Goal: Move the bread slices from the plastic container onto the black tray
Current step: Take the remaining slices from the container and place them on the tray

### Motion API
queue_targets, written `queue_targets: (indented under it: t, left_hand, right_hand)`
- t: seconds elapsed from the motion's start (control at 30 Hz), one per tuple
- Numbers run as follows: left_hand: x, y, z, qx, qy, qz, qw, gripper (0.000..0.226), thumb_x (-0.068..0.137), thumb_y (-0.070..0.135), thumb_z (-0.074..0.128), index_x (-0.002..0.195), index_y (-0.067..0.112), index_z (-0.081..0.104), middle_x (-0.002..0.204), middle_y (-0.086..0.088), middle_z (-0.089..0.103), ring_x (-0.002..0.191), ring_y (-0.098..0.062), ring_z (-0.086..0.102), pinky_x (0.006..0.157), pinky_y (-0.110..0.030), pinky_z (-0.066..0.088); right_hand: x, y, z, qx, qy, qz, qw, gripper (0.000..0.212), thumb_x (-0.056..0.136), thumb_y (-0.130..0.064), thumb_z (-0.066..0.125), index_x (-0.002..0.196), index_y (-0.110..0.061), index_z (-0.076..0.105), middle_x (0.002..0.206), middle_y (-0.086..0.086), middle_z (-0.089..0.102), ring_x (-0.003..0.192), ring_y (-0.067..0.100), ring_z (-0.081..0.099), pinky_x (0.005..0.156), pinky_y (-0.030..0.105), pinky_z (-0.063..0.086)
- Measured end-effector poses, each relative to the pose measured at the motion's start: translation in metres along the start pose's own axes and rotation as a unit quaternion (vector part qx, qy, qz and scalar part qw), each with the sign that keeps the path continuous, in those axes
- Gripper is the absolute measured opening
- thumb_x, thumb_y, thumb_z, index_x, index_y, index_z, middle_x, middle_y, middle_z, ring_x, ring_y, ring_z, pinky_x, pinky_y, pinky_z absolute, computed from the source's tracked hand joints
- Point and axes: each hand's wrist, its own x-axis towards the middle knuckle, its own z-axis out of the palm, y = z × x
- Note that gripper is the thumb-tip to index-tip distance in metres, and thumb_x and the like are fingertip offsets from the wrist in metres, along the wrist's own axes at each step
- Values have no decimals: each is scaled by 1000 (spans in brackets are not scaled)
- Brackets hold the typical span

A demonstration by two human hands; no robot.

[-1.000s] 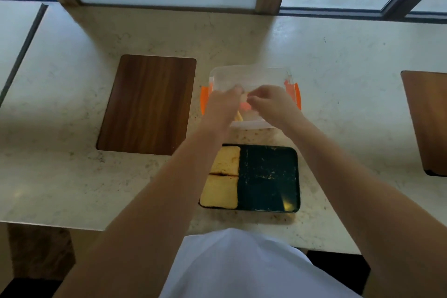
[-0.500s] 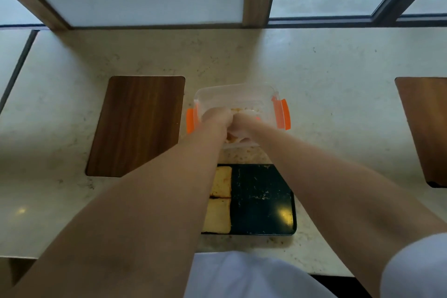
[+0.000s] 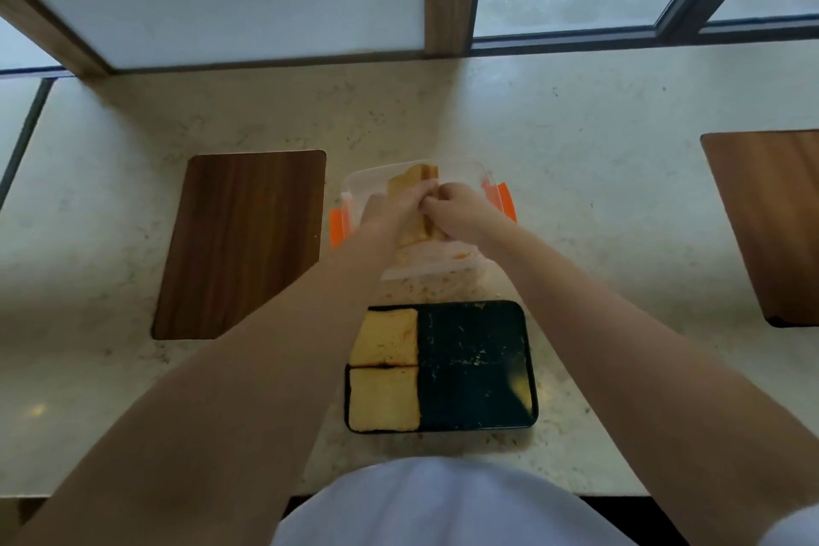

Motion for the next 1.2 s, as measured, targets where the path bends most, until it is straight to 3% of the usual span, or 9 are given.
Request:
queue_targets:
  t: [0.13, 0.2, 0.37, 0.47, 0.63, 0.87, 1.0, 1.1, 1.2]
  left_hand:
    - [-32, 4, -22, -21, -147, 69, 987, 69, 76, 56, 79, 124, 8, 68, 117, -13, 74, 103, -32, 72, 94, -49, 58]
    - [-54, -4, -34, -36, -209, 100, 972, 59, 83, 48, 77, 124, 7, 68, 114, -12, 77, 102, -30, 74, 88, -44, 60]
    - [-93, -65, -40, -70, -296, 87, 949, 54, 82, 44, 80, 123, 11, 71, 114, -10, 76, 106, -29, 73, 83, -36, 60]
    - [-103, -114, -36, -86, -296, 42, 950, 41, 85, 42, 80, 117, 18, 76, 115, -8, 76, 108, -25, 72, 83, -34, 59]
    - [-107, -173, -29, -76, -284, -35, 955, 42, 73, 49, 85, 107, 25, 81, 111, -4, 78, 104, -20, 74, 82, -37, 58]
    - [-105, -196, -23, -69, -272, -56, 958, 60, 73, 47, 85, 121, 14, 73, 114, -10, 77, 109, -26, 72, 96, -49, 57]
    - [-101, -196, -18, -67, -267, -58, 959, 51, 74, 47, 84, 115, 18, 77, 111, -9, 78, 108, -27, 72, 97, -51, 55]
    - [-97, -195, -18, -89, -240, -71, 964, 49, 75, 42, 84, 115, 16, 76, 111, -10, 77, 106, -29, 71, 92, -48, 58]
    - [-94, -192, -20, -100, -216, -82, 968, 52, 82, 35, 83, 124, 8, 68, 102, -7, 75, 99, -25, 70, 80, -42, 60]
  right_hand:
    - [-53, 3, -19, 136, -27, -66, 988, 30, 93, -44, 65, 115, -24, 60, 107, -4, 73, 97, 10, 71, 86, 35, 57]
    - [-85, 13, -19, 198, -48, -96, 974, 42, 90, -52, 67, 122, -27, 59, 110, -11, 74, 103, 6, 70, 89, 35, 55]
    - [-140, 66, 13, 307, -104, -74, 943, 39, 95, -54, 61, 128, -33, 61, 125, -2, 71, 117, 22, 67, 97, 46, 55]
    - [-160, 98, 34, 330, -105, -17, 938, 41, 93, -53, 66, 127, -31, 62, 125, 2, 71, 117, 24, 67, 97, 47, 56]
    - [-179, 135, 67, 334, -114, 71, 933, 43, 90, -51, 69, 124, -26, 62, 119, 4, 74, 112, 24, 70, 96, 45, 55]
    - [-179, 160, 76, 342, -132, 108, 924, 54, 84, -49, 78, 125, -19, 58, 119, 6, 75, 112, 26, 70, 97, 45, 55]
    - [-169, 169, 69, 324, -135, 127, 928, 62, 78, -50, 82, 126, -18, 56, 115, 7, 76, 108, 24, 72, 87, 37, 59]
    - [-159, 168, 50, 233, -129, 120, 956, 71, 72, -54, 84, 129, -25, 53, 115, 4, 74, 99, 16, 74, 83, 33, 60]
    - [-143, 165, 27, 46, -100, 96, 989, 84, 62, -62, 81, 131, -30, 45, 114, -3, 67, 91, 12, 73, 78, 29, 57]
